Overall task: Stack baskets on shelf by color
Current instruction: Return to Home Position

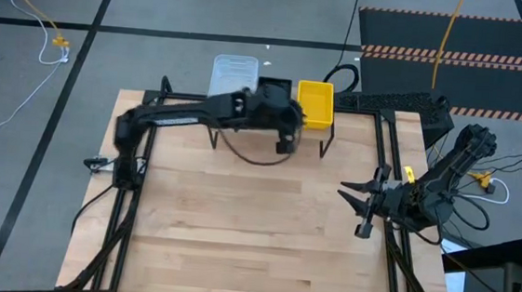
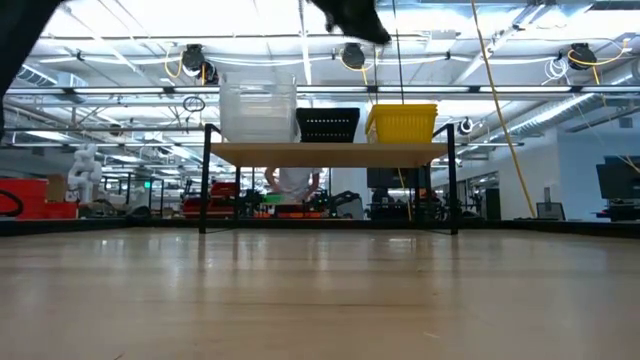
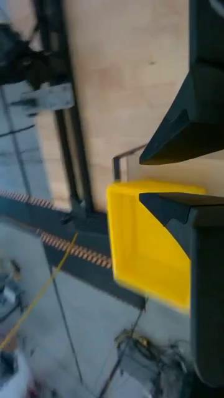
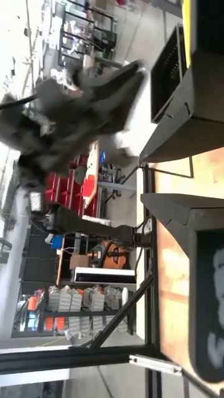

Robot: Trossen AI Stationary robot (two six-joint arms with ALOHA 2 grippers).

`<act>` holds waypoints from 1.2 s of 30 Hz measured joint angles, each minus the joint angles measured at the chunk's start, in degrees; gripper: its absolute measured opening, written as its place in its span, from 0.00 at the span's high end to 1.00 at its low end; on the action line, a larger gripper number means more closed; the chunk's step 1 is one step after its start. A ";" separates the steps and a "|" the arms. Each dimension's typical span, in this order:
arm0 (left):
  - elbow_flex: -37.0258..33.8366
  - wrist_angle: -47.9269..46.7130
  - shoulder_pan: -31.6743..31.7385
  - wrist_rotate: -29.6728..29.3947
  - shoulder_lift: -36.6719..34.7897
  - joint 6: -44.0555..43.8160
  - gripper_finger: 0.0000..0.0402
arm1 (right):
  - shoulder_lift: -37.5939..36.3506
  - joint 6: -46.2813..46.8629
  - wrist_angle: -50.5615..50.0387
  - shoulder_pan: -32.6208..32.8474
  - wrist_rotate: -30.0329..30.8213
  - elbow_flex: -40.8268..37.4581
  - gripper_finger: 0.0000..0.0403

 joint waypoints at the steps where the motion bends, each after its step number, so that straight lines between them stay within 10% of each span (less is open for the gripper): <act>1: 0.00 -0.93 -0.38 -1.21 -1.65 -0.95 0.79 | 0.00 -0.77 0.07 -0.37 -0.18 0.00 0.79; 7: -4.60 -5.98 -0.61 -2.60 -14.25 -7.98 0.87 | 0.36 -8.56 -0.86 -7.12 -2.89 -3.42 0.79; 17: -56.08 23.39 -8.21 -2.41 -38.40 -18.07 0.96 | 0.45 5.48 12.51 -24.37 -41.20 -12.52 0.79; 25: -81.10 41.12 -12.94 -2.61 -56.87 -20.30 0.97 | -1.04 6.38 8.60 -24.68 -37.60 -17.10 0.79; 36: -97.54 43.76 -12.88 -2.66 -81.55 -19.30 0.94 | -10.84 3.65 19.29 -25.23 -34.91 -29.99 0.79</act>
